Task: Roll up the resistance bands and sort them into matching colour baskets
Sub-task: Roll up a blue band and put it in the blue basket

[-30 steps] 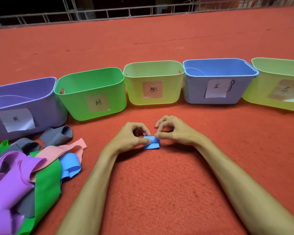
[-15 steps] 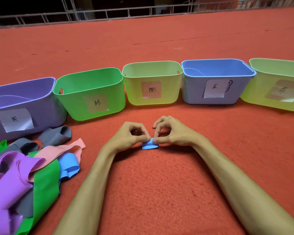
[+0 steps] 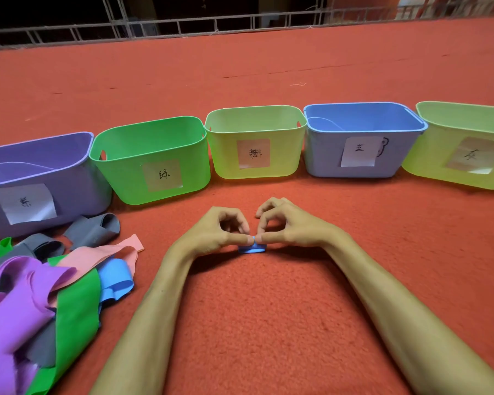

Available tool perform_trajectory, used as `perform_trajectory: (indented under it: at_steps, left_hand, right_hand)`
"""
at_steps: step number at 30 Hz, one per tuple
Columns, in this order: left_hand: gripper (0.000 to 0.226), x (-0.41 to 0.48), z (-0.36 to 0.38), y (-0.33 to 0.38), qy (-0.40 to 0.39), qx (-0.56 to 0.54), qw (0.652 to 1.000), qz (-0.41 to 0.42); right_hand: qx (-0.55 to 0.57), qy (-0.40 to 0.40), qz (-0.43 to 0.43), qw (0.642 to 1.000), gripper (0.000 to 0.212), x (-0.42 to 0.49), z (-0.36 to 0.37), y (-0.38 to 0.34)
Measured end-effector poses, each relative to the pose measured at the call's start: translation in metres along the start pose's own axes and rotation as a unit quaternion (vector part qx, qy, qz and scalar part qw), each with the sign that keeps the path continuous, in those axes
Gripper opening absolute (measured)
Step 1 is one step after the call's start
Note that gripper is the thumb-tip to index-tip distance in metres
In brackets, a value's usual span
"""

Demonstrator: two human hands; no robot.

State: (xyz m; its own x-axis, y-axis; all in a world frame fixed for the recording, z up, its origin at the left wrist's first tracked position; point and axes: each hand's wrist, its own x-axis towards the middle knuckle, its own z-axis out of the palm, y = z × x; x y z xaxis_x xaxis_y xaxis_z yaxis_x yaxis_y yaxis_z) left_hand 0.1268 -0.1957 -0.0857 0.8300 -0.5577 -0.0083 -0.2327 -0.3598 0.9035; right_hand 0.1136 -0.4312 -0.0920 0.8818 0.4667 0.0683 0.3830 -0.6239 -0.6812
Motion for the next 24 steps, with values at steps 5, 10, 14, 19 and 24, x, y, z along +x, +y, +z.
perform_trajectory:
  at_steps: [5, 10, 14, 19, 24]
  left_hand:
    - [0.021, -0.002, -0.001, 0.001, -0.031, 0.004, 0.999, -0.011]
    - [0.033, -0.010, 0.003, -0.002, -0.010, 0.079, 0.997, -0.011]
    - [0.033, -0.021, 0.013, -0.002, 0.050, 0.143, 0.988, -0.010]
    - [0.023, -0.038, 0.040, 0.015, 0.148, 0.108, 0.982, 0.044]
    - [0.025, -0.036, 0.062, 0.029, 0.253, 0.053, 0.965, 0.049]
  right_hand:
    - [0.005, -0.001, 0.014, 1.000, 0.018, -0.001, 0.004, -0.003]
    - [0.002, 0.011, 0.008, 1.000, 0.026, -0.014, 0.013, -0.007]
    - [0.001, 0.054, 0.012, 0.998, 0.033, -0.025, 0.027, -0.011]
    - [0.131, 0.109, 0.002, 0.985, 0.028, -0.037, 0.024, -0.023]
    - [0.222, 0.156, -0.007, 0.962, 0.030, -0.048, 0.011, -0.037]
